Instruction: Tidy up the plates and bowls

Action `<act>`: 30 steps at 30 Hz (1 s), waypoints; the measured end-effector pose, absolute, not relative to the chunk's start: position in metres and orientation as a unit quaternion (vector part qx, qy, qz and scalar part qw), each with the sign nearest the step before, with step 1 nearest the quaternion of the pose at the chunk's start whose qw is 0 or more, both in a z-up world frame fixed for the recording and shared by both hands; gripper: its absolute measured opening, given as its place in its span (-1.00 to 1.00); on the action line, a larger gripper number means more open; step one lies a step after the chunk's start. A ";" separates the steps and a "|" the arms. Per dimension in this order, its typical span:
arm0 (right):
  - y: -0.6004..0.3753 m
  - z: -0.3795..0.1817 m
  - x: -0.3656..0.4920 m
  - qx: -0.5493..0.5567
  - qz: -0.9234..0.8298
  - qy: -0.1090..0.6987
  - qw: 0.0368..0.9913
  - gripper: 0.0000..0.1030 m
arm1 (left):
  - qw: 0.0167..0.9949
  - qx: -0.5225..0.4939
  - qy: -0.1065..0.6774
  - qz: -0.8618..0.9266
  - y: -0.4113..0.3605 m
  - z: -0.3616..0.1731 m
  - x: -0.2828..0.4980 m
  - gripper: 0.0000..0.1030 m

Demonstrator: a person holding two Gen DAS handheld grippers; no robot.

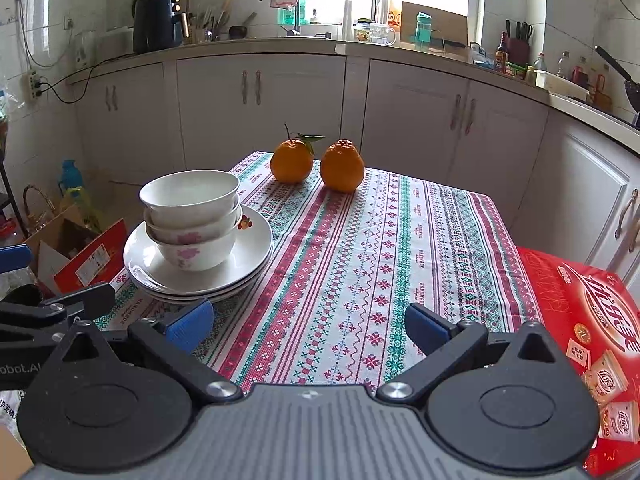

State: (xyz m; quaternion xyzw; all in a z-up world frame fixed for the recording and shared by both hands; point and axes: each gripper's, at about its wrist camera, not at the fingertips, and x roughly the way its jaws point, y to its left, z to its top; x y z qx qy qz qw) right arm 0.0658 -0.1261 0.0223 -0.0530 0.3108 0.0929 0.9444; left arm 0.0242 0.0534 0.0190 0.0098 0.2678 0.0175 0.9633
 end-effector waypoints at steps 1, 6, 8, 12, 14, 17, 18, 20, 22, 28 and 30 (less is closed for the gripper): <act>-0.125 0.022 0.065 -0.056 0.092 0.310 0.945 1.00 | 0.963 0.004 0.269 0.020 0.055 0.019 0.024 0.99; -0.123 0.022 0.064 -0.059 0.092 0.308 0.945 1.00 | 0.962 -0.004 0.273 0.025 0.056 0.019 0.024 0.99; -0.123 0.022 0.065 -0.060 0.090 0.308 0.945 1.00 | 0.962 -0.003 0.273 0.028 0.054 0.019 0.025 0.99; -0.123 0.023 0.065 -0.059 0.089 0.307 0.946 1.00 | 0.962 -0.004 0.272 0.030 0.054 0.019 0.026 0.99; -0.123 0.023 0.065 -0.060 0.087 0.306 0.946 1.00 | 0.962 -0.004 0.271 0.029 0.053 0.019 0.026 0.99; -0.124 0.024 0.065 -0.058 0.086 0.305 0.947 1.00 | 0.963 -0.003 0.268 0.031 0.052 0.021 0.026 0.99; -0.123 0.024 0.064 -0.059 0.085 0.305 0.947 1.00 | 0.963 -0.002 0.267 0.031 0.051 0.021 0.025 0.99; -0.123 0.025 0.064 -0.060 0.083 0.303 0.947 1.00 | 0.963 -0.003 0.268 0.030 0.051 0.021 0.026 0.99; -0.123 0.025 0.064 -0.060 0.082 0.303 0.948 1.00 | 0.963 -0.004 0.268 0.030 0.051 0.021 0.025 0.99; -0.124 0.026 0.063 -0.059 0.081 0.302 0.948 1.00 | 0.964 -0.003 0.266 0.029 0.051 0.021 0.024 0.99; -0.124 0.026 0.063 -0.059 0.080 0.301 0.948 1.00 | 0.964 -0.004 0.265 0.030 0.051 0.021 0.024 0.99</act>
